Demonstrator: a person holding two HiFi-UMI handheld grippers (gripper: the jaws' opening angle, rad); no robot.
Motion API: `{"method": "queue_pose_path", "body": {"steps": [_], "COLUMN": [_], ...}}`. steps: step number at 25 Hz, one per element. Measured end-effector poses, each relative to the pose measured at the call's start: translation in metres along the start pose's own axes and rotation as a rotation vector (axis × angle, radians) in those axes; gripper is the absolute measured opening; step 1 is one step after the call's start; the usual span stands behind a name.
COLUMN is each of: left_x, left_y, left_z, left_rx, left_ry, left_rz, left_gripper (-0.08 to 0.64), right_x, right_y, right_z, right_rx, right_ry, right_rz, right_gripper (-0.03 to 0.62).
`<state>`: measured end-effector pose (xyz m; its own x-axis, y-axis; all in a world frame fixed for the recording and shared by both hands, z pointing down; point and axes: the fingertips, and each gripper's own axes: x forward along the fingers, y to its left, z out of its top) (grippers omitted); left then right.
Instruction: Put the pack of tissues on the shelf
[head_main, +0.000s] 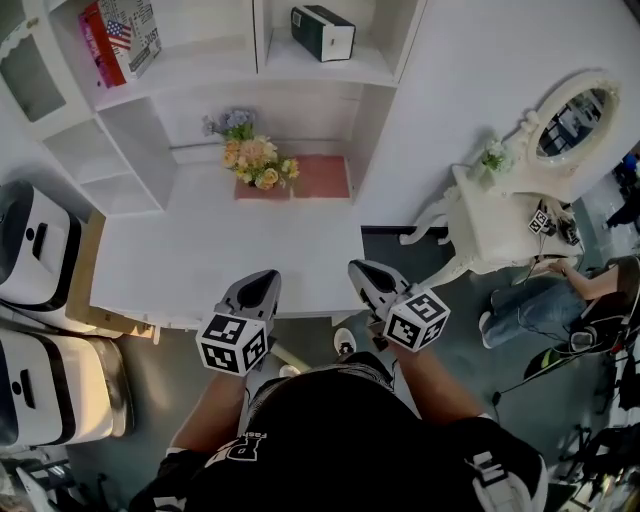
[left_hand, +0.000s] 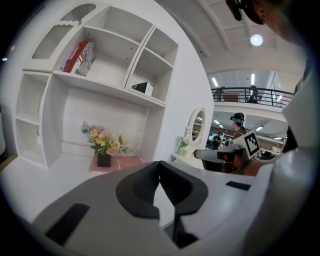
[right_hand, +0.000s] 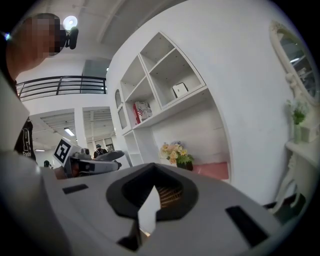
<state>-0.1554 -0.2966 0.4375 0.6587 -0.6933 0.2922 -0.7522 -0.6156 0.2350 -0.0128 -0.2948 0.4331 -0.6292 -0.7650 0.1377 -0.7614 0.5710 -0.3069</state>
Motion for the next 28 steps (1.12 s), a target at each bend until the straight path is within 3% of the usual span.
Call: {"method": "queue_pose_path", "body": {"steps": [6, 14, 23, 28], "left_x": [-0.005, -0.006, -0.006, 0.003], "left_y": [-0.007, -0.02, -0.045, -0.072], "left_z": [-0.013, -0.019, -0.019, -0.024], "left_rx": [-0.001, 0.002, 0.009, -0.016], "left_ry": [0.008, 0.019, -0.001, -0.014], "left_rz": [-0.045, -0.069, -0.019, 0.049], "left_gripper": [0.014, 0.014, 0.014, 0.014], "right_x": [-0.01, -0.017, -0.031, -0.054], "right_y": [0.012, 0.024, 0.018, 0.007], "right_z": [-0.029, -0.034, -0.028, -0.023], "right_rx": [0.002, 0.002, -0.002, -0.022], "right_ry": [0.049, 0.074, 0.07, 0.074], "right_rz": [-0.029, -0.022, 0.049, 0.128], "right_gripper": [0.008, 0.008, 0.008, 0.008]}}
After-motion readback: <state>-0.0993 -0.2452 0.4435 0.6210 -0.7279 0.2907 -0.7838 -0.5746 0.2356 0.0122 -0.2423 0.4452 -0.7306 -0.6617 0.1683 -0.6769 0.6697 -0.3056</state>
